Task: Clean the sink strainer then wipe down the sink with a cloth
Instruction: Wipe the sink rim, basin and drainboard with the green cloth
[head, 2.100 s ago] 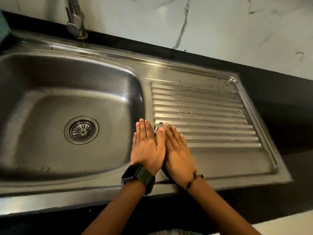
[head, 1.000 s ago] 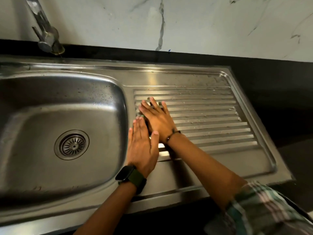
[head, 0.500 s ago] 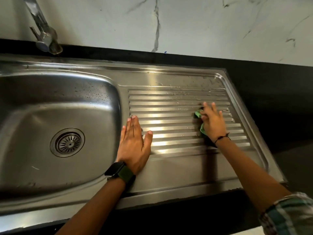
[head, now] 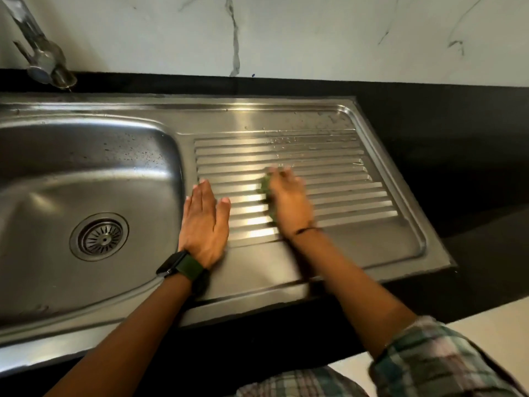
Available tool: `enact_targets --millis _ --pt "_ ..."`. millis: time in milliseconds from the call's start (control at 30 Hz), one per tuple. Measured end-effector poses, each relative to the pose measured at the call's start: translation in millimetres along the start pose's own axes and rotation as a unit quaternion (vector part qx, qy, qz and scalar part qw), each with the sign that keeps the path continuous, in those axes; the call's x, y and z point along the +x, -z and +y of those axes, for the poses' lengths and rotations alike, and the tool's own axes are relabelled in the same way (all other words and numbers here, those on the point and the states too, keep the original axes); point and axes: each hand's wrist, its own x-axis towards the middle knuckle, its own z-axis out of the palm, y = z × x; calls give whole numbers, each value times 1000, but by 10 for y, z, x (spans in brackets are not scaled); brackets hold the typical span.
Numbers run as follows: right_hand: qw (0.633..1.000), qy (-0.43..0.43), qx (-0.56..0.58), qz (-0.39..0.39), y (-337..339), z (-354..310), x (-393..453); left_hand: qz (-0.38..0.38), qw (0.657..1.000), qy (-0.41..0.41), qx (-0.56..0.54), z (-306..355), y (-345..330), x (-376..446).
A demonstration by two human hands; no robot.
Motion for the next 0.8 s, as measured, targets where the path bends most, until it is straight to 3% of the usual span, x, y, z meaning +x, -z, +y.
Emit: enact_targets --millis 133,200,300,500,600,700,800 --pt "971 -236 -4 29 610 1373 -208 -9 1000 -3 27 -16 -27 14" --pt "962 -269 12 40 677 1534 -226 -17 999 -9 43 -11 -31 20" --pt "971 -237 23 37 552 1183 -205 -24 998 -10 51 12 -31 18" --pt "997 6 71 -31 -76 -434 -222 -18 998 -7 57 85 -33 9" --pt "995 58 75 -39 -35 -413 -227 -15 997 -21 67 78 -19 11" --pt "1000 2 24 16 173 125 -365 -28 996 -29 86 50 -27 -3" --pt "992 -121 7 46 404 847 -443 -32 994 -25 98 30 -23 -16"
